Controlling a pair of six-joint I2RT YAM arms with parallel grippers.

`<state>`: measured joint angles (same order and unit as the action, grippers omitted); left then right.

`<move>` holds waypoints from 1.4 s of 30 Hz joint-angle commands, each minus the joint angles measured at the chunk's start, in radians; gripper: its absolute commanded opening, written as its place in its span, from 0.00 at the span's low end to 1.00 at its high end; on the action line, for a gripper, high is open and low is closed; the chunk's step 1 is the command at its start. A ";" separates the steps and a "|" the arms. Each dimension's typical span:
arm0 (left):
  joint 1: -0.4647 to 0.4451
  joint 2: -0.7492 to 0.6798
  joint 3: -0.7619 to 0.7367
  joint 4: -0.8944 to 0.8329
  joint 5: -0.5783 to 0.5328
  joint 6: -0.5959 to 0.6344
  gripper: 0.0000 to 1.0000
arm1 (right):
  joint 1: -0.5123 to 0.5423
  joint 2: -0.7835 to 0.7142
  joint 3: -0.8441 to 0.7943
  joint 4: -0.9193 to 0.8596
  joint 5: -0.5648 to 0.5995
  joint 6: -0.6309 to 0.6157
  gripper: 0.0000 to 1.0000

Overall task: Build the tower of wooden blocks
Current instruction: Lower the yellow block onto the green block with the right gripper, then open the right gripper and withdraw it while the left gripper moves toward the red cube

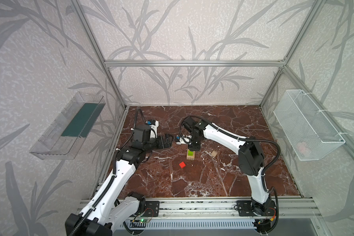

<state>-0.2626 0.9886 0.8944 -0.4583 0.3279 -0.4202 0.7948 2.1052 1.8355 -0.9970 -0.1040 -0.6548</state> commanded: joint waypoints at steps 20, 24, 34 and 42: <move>0.011 0.008 0.010 -0.013 -0.020 -0.017 1.00 | -0.026 -0.106 0.018 0.029 -0.070 0.107 0.55; 0.011 0.015 0.016 -0.031 -0.051 -0.036 1.00 | -0.058 -0.218 -0.063 0.127 -0.115 0.203 0.64; -0.008 0.058 0.022 -0.094 -0.080 -0.143 0.94 | -0.130 -0.615 -0.484 0.447 -0.093 0.607 0.78; -0.189 0.080 0.007 -0.203 -0.192 -0.253 0.91 | -0.153 -0.836 -0.842 0.598 -0.179 0.792 0.84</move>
<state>-0.3870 1.0527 0.8986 -0.5869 0.2066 -0.6147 0.6464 1.3148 1.0721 -0.4946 -0.2230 0.0319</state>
